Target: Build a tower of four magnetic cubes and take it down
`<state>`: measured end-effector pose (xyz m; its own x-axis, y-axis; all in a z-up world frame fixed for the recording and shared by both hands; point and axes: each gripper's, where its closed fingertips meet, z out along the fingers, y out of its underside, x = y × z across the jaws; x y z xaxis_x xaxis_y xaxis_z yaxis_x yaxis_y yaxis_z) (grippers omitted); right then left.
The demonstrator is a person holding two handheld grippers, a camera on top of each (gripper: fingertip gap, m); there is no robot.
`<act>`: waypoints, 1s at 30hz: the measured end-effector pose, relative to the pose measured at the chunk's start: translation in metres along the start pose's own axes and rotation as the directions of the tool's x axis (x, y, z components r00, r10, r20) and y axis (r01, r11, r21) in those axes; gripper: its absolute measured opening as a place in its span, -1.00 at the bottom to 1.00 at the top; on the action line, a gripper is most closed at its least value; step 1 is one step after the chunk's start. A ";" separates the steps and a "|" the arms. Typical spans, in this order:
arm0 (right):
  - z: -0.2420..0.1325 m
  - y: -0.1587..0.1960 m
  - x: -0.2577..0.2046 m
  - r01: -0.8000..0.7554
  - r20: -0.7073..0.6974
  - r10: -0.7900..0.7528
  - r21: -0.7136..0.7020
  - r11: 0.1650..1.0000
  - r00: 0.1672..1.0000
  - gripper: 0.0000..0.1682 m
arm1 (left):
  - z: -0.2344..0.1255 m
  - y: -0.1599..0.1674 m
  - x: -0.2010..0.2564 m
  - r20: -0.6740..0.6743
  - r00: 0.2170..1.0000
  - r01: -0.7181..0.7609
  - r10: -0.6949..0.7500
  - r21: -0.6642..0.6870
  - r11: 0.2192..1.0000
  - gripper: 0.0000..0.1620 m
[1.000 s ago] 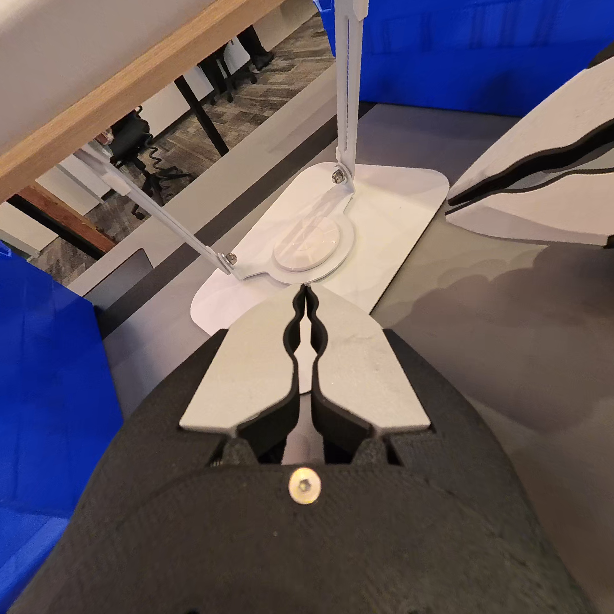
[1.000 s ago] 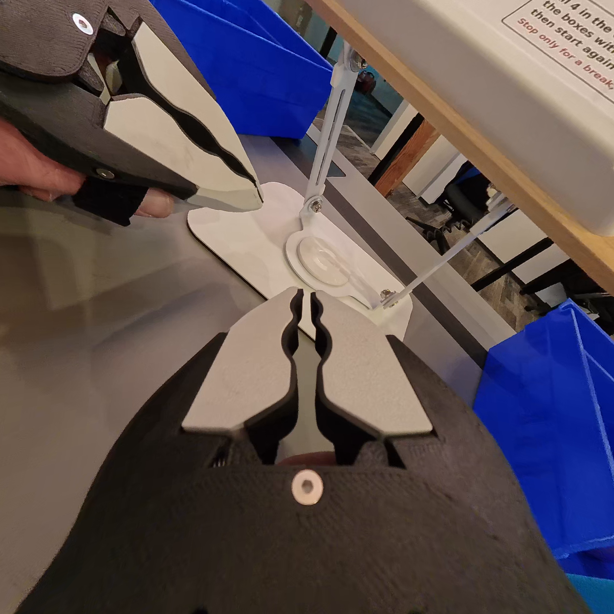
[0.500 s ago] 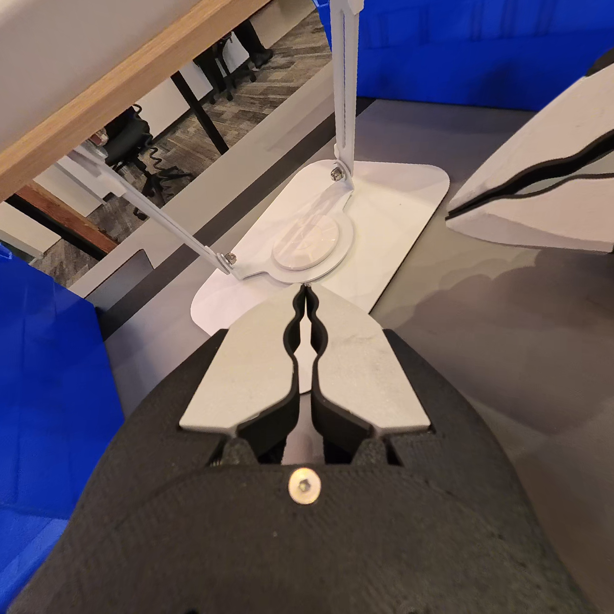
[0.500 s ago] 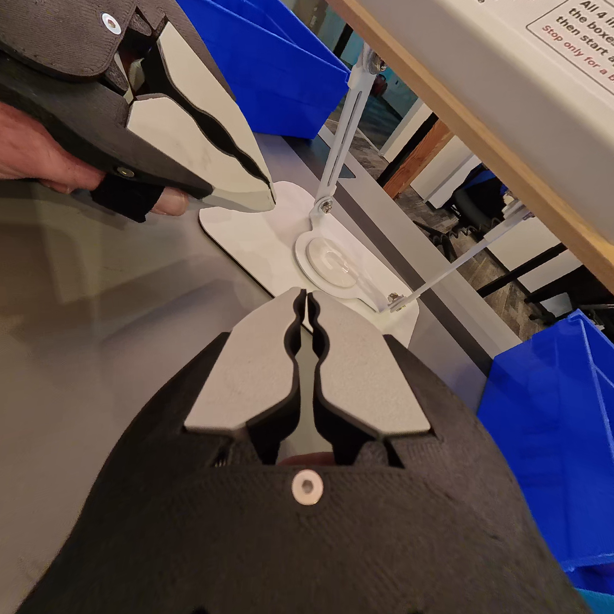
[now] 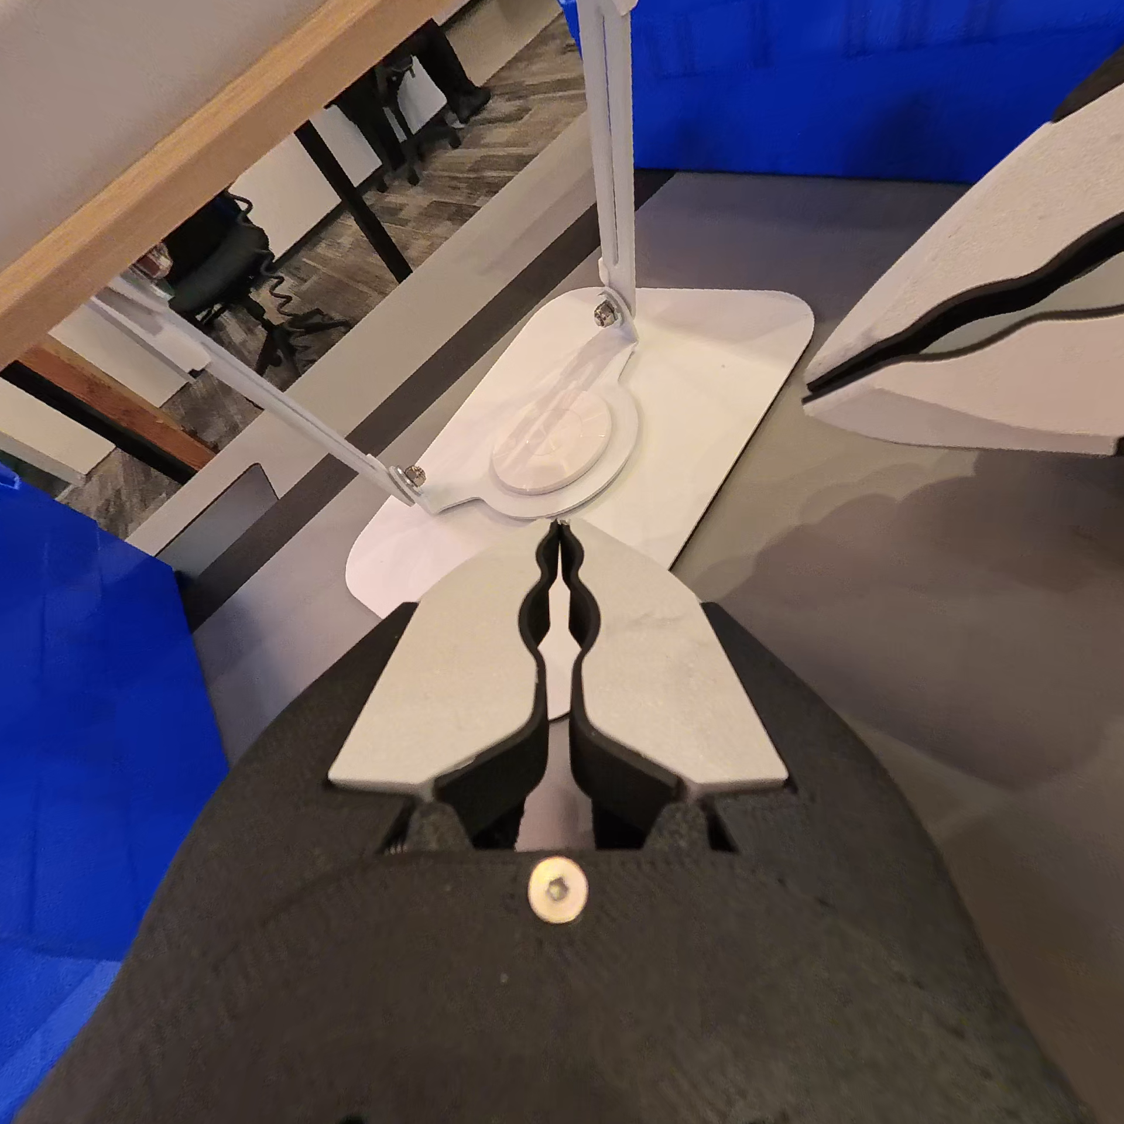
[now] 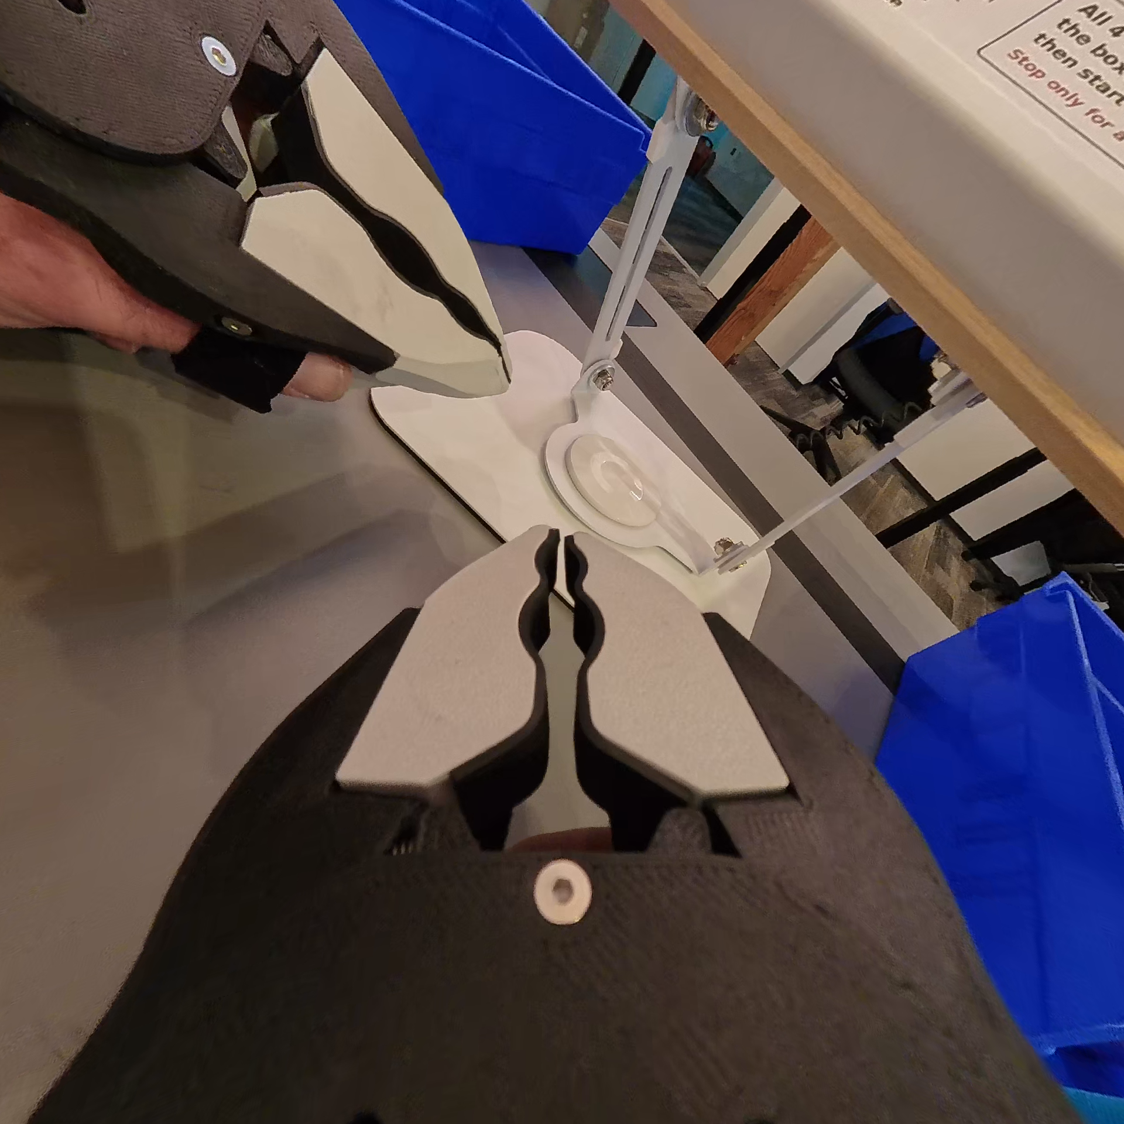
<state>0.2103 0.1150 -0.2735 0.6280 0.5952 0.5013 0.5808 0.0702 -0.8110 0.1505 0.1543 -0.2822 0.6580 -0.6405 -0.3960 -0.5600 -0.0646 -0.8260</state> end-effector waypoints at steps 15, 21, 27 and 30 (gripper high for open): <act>0.009 0.003 0.026 -0.069 -0.119 0.067 -0.014 0.998 0.991 -1.00 | -0.003 -0.001 -0.019 0.066 0.994 0.085 -0.087 0.025 0.996 -1.00; 0.009 -0.013 0.032 -0.081 -0.205 0.084 0.027 0.996 0.975 -1.00 | -0.005 -0.016 -0.015 0.070 0.978 0.191 -0.198 0.096 0.977 -1.00; 0.019 -0.015 0.050 -0.209 -0.282 0.211 0.039 0.977 0.936 -1.00 | 0.000 -0.022 -0.020 0.171 0.964 0.186 -0.202 0.103 0.977 -1.00; 0.025 -0.013 0.055 -0.291 -0.304 0.291 0.046 0.955 0.907 -1.00 | 0.001 -0.020 -0.028 0.223 0.949 0.207 -0.224 0.100 0.973 -1.00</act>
